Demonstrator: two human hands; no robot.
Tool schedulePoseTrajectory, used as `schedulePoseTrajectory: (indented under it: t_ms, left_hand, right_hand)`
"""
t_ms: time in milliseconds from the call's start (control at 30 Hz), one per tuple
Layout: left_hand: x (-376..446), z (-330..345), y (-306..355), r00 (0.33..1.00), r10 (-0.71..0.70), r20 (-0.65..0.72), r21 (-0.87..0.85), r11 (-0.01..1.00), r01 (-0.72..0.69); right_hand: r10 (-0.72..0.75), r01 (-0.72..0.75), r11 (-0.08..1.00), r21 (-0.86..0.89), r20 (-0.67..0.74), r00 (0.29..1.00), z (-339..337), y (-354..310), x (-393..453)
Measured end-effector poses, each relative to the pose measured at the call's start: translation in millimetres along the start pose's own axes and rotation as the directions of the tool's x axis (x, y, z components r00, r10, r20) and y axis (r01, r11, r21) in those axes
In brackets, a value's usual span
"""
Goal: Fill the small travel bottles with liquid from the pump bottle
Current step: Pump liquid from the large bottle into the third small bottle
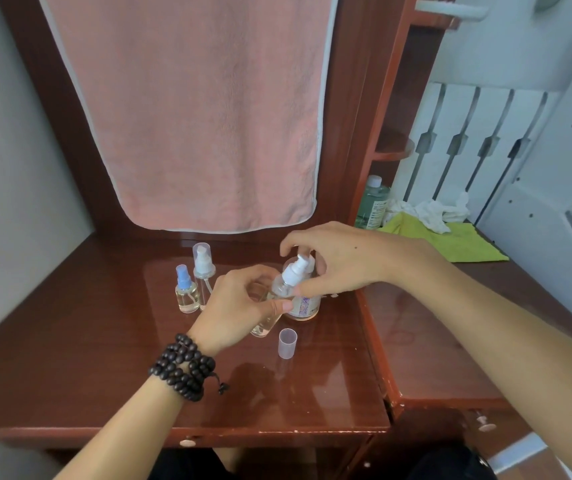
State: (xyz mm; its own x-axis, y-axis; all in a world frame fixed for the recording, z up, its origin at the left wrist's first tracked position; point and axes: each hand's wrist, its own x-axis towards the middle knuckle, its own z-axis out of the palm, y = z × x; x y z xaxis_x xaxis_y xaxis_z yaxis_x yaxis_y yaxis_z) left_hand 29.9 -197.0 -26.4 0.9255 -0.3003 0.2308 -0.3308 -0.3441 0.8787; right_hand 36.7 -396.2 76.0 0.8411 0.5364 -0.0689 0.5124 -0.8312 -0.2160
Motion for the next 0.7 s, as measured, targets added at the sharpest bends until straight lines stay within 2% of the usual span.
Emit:
schedulePoseTrajectory:
  t_ms: [100, 233, 400, 567, 700]
  left_hand:
    - [0.1, -0.5, 2.6, 1.0, 0.003, 0.009, 0.001, 1.0, -0.003]
    - [0.1, 0.0, 3.8, 1.0, 0.008, 0.013, -0.004, 1.0, -0.008]
    - [1.7, -1.8, 5.1, 1.0, 0.0, 0.003, -0.006, 1.0, 0.0]
    - [1.3, -1.8, 6.4, 1.0, 0.001, 0.013, -0.003, 1.0, -0.001]
    - [-0.1, -2.5, 9.7, 1.0, -0.003, -0.006, -0.001, 1.0, 0.003]
  right_hand:
    - [-0.055, 0.056, 0.998, 0.017, -0.017, 0.998, -0.8, -4.0, -2.9]
    - [0.1, -0.099, 0.994, -0.04, 0.041, 0.994, 2.2, -2.6, 3.4]
    - [-0.022, 0.026, 0.997, 0.07, -0.062, 0.998, 2.6, -0.5, -3.1]
    - [0.12, -0.118, 0.992, 0.049, -0.045, 0.992, 8.8, -3.3, -0.5]
    - [0.001, 0.005, 0.996, 0.091, -0.065, 0.998, 5.2, -1.2, -5.5]
